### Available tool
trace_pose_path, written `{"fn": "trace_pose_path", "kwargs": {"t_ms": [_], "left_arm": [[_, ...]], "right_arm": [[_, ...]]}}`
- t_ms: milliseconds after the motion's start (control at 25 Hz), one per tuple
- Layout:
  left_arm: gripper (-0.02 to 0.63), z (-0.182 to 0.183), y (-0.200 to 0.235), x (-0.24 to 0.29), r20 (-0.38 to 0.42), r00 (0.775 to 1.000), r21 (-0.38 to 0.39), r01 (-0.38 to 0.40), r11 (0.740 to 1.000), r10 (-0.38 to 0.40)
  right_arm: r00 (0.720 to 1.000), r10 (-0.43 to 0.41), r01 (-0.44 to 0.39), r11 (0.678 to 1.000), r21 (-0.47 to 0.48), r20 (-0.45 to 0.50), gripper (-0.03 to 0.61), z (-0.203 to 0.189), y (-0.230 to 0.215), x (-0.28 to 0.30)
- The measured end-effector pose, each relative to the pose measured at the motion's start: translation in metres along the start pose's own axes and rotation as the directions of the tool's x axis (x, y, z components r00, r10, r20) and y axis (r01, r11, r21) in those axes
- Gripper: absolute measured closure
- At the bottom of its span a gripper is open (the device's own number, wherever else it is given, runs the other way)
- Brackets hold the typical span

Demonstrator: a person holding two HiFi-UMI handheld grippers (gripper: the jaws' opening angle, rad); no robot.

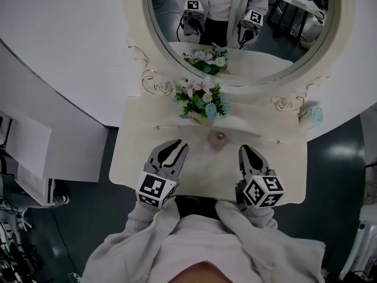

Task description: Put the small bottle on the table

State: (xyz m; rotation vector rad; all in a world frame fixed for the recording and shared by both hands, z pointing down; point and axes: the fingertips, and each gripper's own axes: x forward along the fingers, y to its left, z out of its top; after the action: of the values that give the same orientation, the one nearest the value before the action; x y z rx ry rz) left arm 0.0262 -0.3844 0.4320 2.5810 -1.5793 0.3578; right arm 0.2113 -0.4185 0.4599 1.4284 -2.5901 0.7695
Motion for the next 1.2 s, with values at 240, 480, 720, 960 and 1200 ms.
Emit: {"fn": "trace_pose_path", "kwargs": {"t_ms": [240, 480, 720, 960, 1200], "left_arm": [[0.591, 0.017, 0.002, -0.014, 0.061, 0.996, -0.099, 0.065, 0.993, -0.059], [0.597, 0.025, -0.009, -0.015, 0.095, 0.990, -0.107, 0.115, 0.988, -0.105], [0.597, 0.033, -0.026, -0.007, 0.121, 0.981, -0.106, 0.165, 0.981, -0.152], [0.597, 0.035, -0.035, 0.000, 0.133, 0.976, -0.119, 0.186, 0.975, -0.170], [0.597, 0.037, -0.038, 0.007, 0.135, 0.976, -0.124, 0.189, 0.974, -0.172]], "right_arm": [[0.999, 0.033, -0.031, 0.998, -0.062, 0.018, 0.541, 0.017, 0.005, -0.005], [0.996, 0.060, -0.053, 0.992, -0.113, 0.061, 0.541, 0.036, 0.012, -0.017], [0.988, 0.109, -0.085, 0.975, -0.205, 0.109, 0.541, 0.050, 0.024, -0.032], [0.987, 0.128, -0.097, 0.958, -0.269, 0.099, 0.543, 0.046, 0.028, -0.036], [0.990, 0.106, -0.080, 0.963, -0.257, 0.091, 0.543, 0.044, 0.025, -0.038]]}}
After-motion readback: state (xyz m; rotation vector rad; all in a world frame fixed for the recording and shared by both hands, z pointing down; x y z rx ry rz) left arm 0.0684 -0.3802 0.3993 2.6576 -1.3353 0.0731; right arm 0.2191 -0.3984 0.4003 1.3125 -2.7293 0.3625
